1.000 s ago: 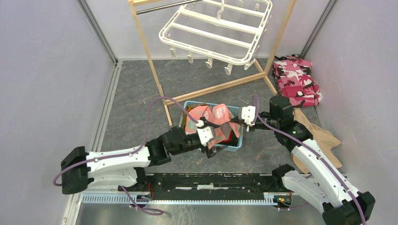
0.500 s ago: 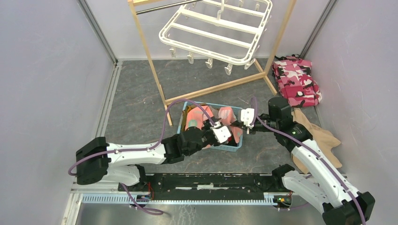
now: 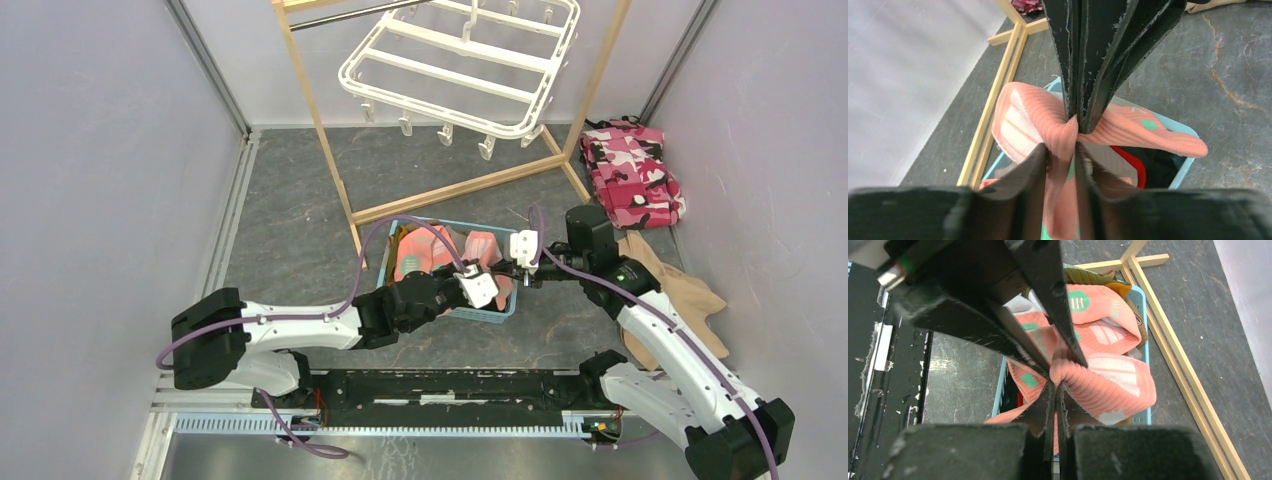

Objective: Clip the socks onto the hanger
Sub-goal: Pick up the sock from the bin.

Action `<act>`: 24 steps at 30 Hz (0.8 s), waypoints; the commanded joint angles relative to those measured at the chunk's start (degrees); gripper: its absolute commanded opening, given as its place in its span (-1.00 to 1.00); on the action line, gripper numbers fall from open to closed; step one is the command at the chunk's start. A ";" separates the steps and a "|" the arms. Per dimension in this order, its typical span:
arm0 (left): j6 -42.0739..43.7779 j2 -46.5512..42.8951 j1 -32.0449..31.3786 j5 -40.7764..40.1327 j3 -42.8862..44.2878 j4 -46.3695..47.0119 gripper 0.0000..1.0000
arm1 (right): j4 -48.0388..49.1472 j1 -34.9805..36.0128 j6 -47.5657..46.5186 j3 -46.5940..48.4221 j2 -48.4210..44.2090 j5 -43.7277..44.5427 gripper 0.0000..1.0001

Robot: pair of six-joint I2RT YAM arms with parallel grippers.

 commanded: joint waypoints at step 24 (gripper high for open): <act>-67.05 -19.75 21.99 20.99 -11.98 2.33 -0.96 | -3.66 -2.46 -26.57 -0.01 -4.32 -7.71 0.96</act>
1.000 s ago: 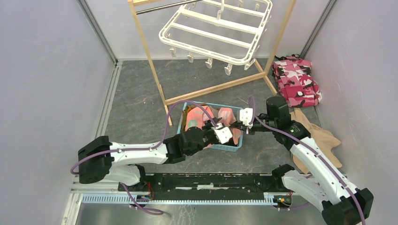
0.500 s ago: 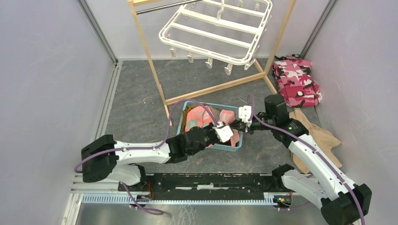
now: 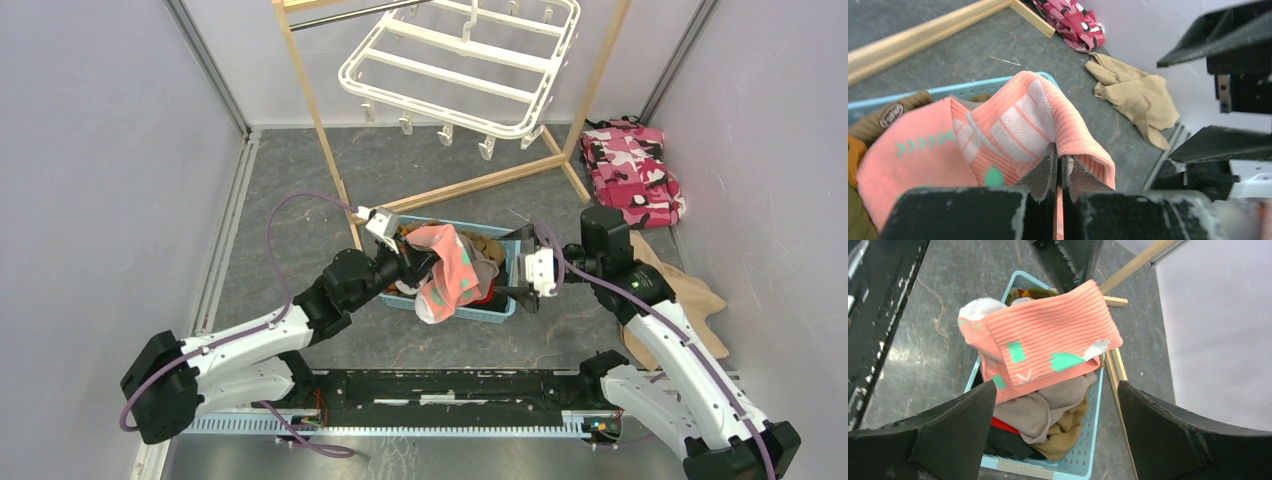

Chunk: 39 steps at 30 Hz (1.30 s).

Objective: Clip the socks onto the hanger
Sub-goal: Pick up the sock from the bin.

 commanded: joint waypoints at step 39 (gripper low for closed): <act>-44.52 6.86 7.33 9.59 -5.85 20.73 -0.96 | 36.27 18.80 -2.26 -14.88 -5.53 19.54 -0.05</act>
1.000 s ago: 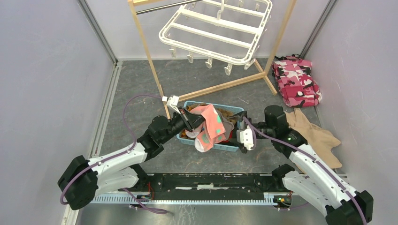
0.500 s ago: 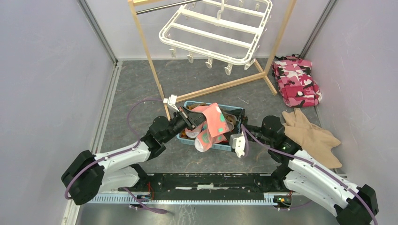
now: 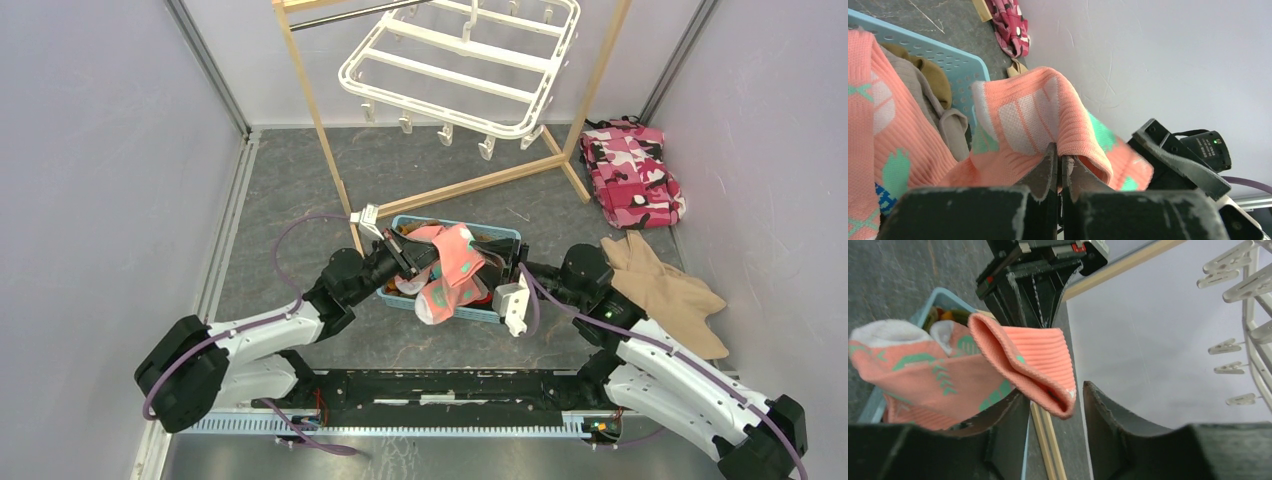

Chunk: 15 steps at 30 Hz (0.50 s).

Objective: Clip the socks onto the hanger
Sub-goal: Pick up the sock from the bin.

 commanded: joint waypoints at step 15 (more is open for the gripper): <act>25.27 -8.29 1.55 0.00 0.92 -7.93 -0.48 | -20.48 -1.82 12.83 17.34 4.53 -3.87 -1.00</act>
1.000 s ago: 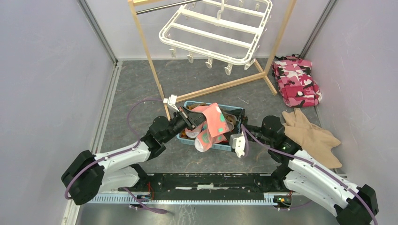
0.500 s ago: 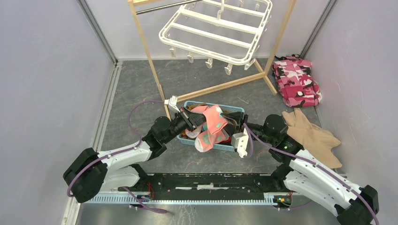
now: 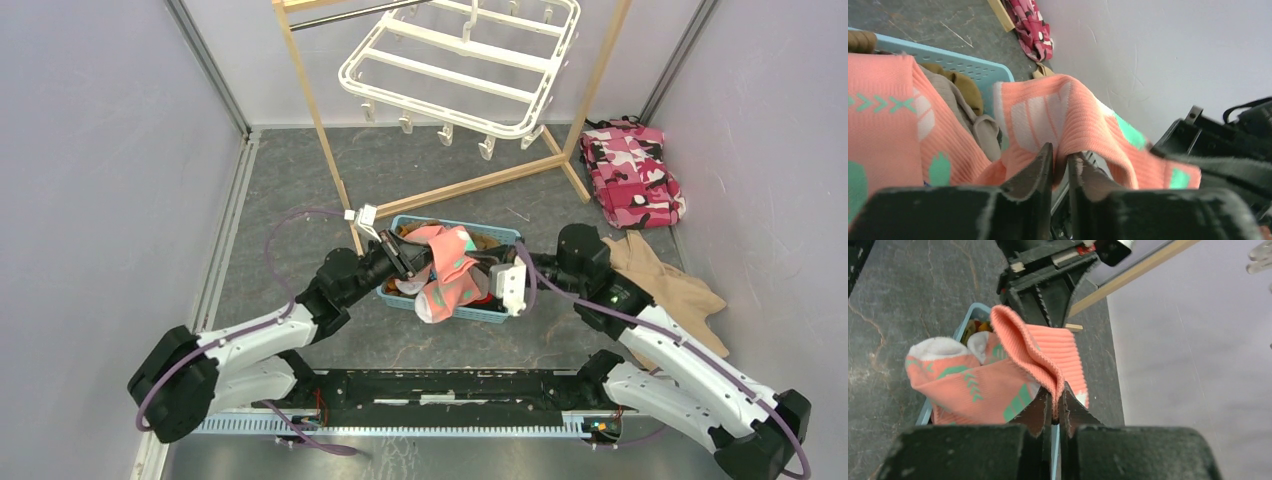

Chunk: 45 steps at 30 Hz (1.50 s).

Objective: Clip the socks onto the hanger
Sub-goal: Pick up the sock from the bin.

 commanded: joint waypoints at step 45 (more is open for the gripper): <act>67.04 3.16 -10.51 4.48 12.99 10.61 0.12 | -6.72 -20.98 25.39 12.48 5.72 -17.43 -0.93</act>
